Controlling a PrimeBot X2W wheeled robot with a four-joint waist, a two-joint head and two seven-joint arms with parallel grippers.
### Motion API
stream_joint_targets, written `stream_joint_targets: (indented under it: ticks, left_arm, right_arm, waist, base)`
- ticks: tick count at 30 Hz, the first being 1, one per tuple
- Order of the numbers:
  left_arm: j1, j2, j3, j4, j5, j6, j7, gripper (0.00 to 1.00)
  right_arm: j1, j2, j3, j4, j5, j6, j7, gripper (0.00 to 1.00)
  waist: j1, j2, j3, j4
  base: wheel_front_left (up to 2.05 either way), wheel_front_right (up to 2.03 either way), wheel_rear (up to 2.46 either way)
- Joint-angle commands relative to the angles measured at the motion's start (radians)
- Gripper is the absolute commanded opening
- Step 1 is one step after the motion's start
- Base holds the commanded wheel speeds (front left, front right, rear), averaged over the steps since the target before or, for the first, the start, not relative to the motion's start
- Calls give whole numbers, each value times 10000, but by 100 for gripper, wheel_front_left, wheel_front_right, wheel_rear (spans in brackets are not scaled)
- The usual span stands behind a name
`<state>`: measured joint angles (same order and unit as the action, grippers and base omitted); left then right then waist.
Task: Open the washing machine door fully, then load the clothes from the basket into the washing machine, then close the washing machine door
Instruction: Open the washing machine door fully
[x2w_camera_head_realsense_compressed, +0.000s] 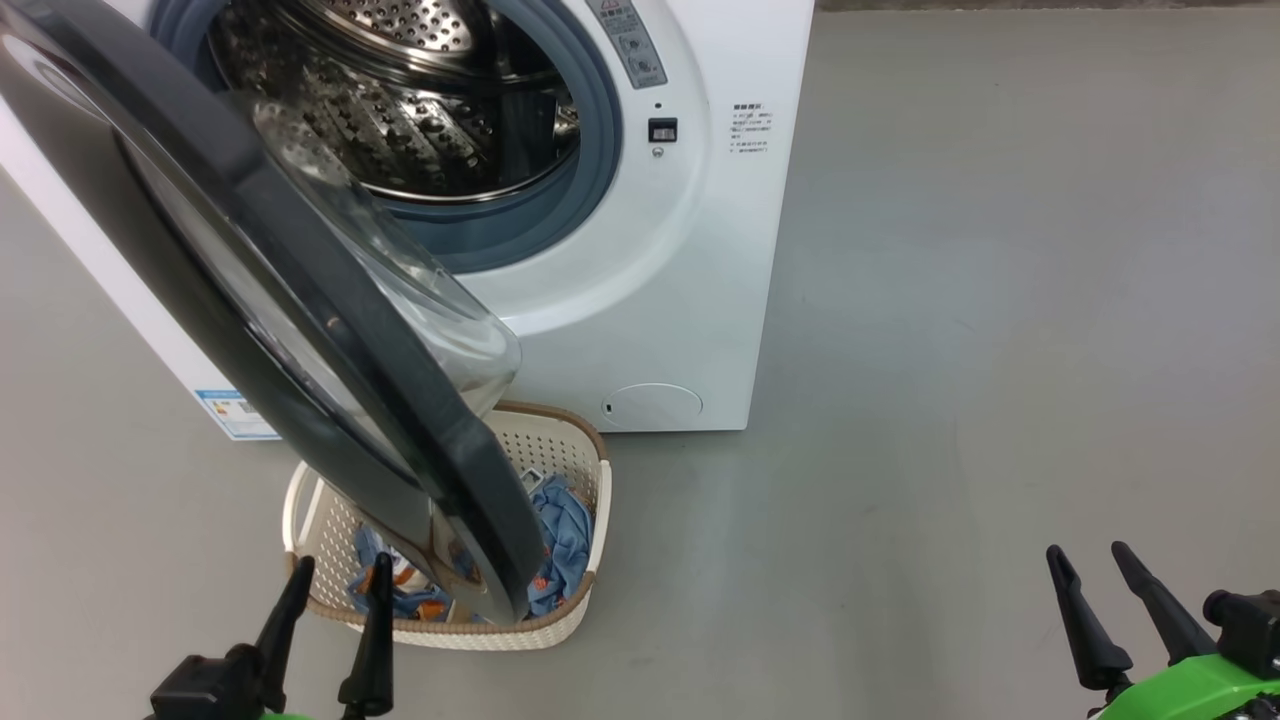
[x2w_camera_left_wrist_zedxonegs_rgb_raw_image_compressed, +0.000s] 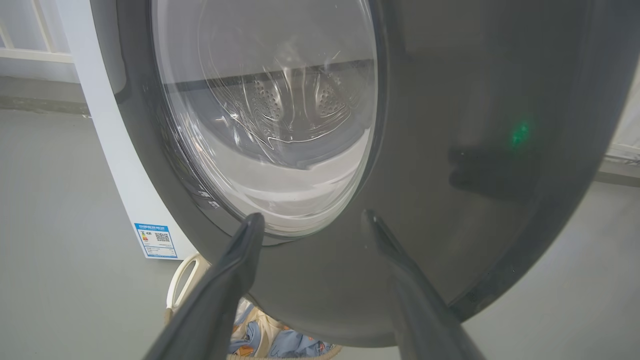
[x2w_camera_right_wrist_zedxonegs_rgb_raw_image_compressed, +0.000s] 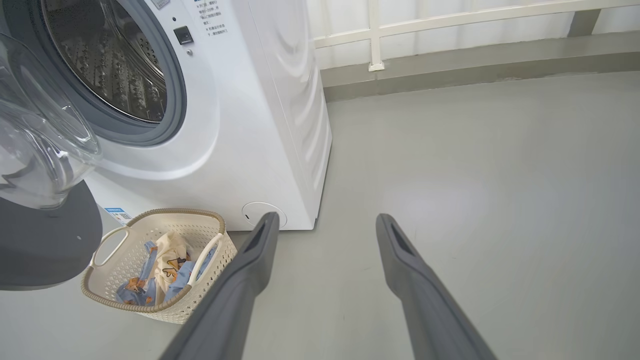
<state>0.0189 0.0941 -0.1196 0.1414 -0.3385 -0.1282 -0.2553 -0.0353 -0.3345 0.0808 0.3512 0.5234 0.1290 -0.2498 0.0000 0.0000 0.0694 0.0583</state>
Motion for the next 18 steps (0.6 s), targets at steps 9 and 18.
stream_joint_targets:
  ticks: [9, 18]
  left_arm:
    - [-479, 55, 432, -126, -57, -25, -65, 100]
    - [-584, -181, 946, -856, -391, -25, -65, 0]
  right_arm:
    - [43, -69, 255, -59, -272, 17, -120, 100]
    - [113, -44, 250, -120, -345, 17, -120, 100]
  waist:
    - [0, 0, 22, 10]
    - [0, 0, -96, 65]
  base:
    - [0, 0, 0]
    - [0, 0, 0]
